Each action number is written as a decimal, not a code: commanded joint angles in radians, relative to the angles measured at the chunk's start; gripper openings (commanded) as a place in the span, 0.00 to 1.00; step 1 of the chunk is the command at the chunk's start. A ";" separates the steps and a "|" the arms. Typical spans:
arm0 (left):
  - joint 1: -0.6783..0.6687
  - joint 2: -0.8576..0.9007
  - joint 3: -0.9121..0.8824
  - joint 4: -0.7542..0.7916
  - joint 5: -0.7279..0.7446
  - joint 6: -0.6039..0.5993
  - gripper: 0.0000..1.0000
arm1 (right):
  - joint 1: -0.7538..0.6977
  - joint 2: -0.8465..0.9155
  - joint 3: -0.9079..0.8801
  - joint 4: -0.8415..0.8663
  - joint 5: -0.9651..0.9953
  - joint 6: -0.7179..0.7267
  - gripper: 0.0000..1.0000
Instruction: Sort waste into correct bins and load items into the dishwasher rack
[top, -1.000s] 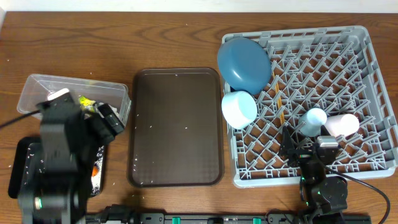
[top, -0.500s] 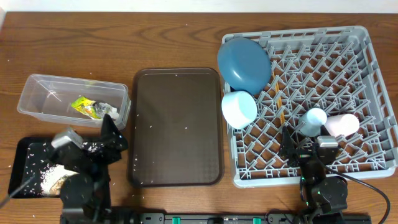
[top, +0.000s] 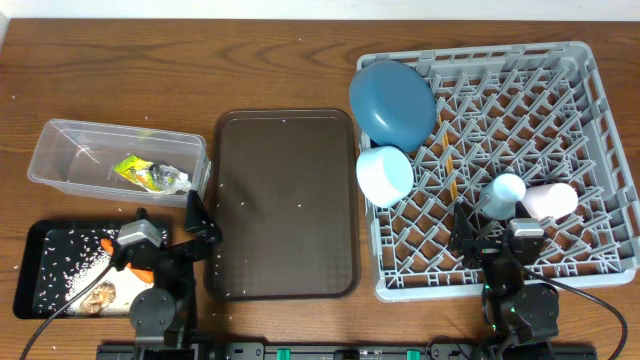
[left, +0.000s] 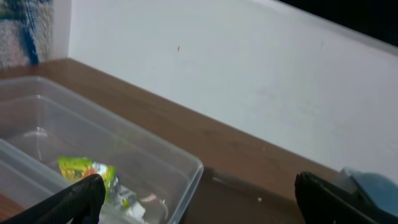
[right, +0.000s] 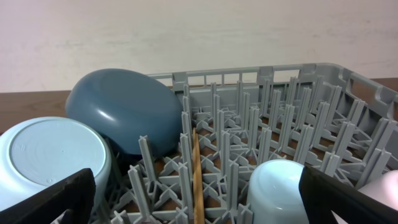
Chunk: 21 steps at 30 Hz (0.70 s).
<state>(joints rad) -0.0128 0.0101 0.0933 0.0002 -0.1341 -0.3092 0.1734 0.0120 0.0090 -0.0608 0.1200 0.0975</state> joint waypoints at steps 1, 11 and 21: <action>0.006 -0.008 -0.051 0.038 0.003 0.017 0.98 | -0.010 -0.005 -0.004 0.000 -0.005 -0.002 0.99; 0.005 -0.008 -0.089 -0.023 0.003 0.017 0.98 | -0.010 -0.005 -0.004 0.000 -0.005 -0.002 0.99; 0.005 -0.005 -0.089 -0.060 0.003 0.017 0.98 | -0.010 -0.005 -0.004 0.000 -0.005 -0.002 0.99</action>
<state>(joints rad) -0.0128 0.0101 0.0158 -0.0093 -0.1257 -0.3092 0.1734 0.0120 0.0090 -0.0605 0.1200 0.0978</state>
